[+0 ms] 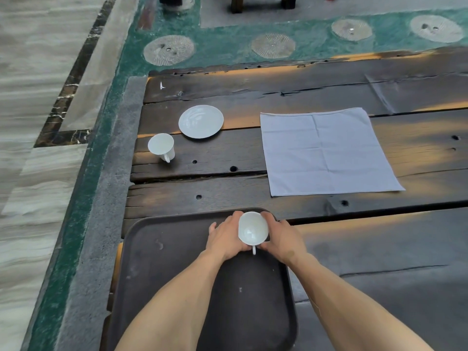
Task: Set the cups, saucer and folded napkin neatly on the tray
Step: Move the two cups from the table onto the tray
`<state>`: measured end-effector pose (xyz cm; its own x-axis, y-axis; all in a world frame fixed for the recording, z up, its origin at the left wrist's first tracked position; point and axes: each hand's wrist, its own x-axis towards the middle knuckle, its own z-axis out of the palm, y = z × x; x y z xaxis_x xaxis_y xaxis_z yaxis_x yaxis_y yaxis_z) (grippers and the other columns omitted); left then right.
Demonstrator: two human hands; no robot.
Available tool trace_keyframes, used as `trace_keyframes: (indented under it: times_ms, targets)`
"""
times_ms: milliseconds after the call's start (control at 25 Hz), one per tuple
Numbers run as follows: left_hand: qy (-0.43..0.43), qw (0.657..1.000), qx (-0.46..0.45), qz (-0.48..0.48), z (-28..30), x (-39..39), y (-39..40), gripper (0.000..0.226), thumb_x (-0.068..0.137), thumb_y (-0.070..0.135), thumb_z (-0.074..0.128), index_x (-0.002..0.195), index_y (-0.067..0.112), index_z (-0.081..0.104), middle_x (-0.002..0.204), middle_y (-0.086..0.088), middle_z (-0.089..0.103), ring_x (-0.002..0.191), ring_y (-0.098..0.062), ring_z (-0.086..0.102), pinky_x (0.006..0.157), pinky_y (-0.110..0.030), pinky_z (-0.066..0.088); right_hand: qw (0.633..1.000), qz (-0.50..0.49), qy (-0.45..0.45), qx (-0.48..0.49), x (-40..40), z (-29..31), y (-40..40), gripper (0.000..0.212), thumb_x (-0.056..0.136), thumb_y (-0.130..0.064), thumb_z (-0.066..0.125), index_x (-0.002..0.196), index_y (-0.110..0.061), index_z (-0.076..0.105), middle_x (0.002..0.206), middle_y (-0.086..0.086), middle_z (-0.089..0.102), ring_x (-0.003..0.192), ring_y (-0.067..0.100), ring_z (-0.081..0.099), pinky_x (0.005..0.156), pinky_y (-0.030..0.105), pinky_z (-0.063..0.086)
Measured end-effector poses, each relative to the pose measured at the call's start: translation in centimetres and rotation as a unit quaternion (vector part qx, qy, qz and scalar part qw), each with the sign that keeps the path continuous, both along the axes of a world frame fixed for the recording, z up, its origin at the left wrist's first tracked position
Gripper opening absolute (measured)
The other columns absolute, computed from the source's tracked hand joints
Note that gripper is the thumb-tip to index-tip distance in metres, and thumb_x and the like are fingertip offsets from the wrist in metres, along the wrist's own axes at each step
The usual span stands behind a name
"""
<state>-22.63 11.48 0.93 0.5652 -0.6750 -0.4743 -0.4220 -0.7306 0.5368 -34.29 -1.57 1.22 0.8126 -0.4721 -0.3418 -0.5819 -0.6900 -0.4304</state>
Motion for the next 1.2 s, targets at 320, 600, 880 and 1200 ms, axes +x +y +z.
trace_keyframes:
  times_ms: [320, 600, 880, 1200]
  targets:
    - [-0.010, 0.999, 0.024, -0.034, 0.1, 0.5, -0.1, 0.078, 0.069, 0.044, 0.073, 0.135, 0.040, 0.032, 0.128, 0.006, 0.054, 0.127, -0.018, 0.048, 0.113, -0.056, 0.020, 0.998, -0.026, 0.010, -0.048, 0.0, -0.7, 1.2, 0.062, 0.070, -0.056, 0.064, 0.115, -0.023, 0.037, 0.090, 0.000, 0.069, 0.091, 0.025, 0.063, 0.071, 0.035, 0.032]
    - [-0.013, 0.998, 0.060, -0.035, 0.2, 0.7, -0.2, 0.088, 0.078, 0.040, 0.067, 0.150, 0.040, 0.017, 0.140, 0.003, 0.049, 0.132, -0.021, 0.044, 0.115, -0.052, 0.019, 0.998, -0.025, 0.041, -0.050, 0.2, -0.7, 1.4, 0.061, 0.070, -0.057, 0.063, 0.112, -0.021, 0.036, 0.091, 0.000, 0.071, 0.089, 0.026, 0.065, 0.075, 0.037, 0.035]
    - [-0.058, 0.993, 0.100, 0.001, 2.4, 0.0, 1.2, 0.089, 0.077, 0.026, 0.072, 0.150, 0.038, 0.022, 0.133, -0.001, 0.049, 0.119, -0.034, 0.052, 0.099, -0.043, 0.038, 0.994, -0.009, 0.108, -0.009, 0.3, 1.0, 0.7, 0.067, 0.067, -0.056, 0.074, 0.119, -0.024, 0.046, 0.117, -0.003, 0.062, 0.110, 0.024, 0.057, 0.084, 0.040, 0.043]
    - [-0.056, 0.989, 0.135, 0.016, 4.8, 2.5, 5.0, 0.063, 0.082, 0.033, 0.071, 0.139, 0.033, 0.045, 0.136, 0.003, 0.048, 0.123, -0.024, 0.051, 0.100, -0.038, 0.043, 0.986, 0.080, 0.067, -0.130, 1.7, 3.5, 1.0, 0.064, 0.081, -0.068, 0.050, 0.131, -0.027, 0.047, 0.135, -0.004, 0.051, 0.124, 0.022, 0.045, 0.092, 0.042, 0.034]
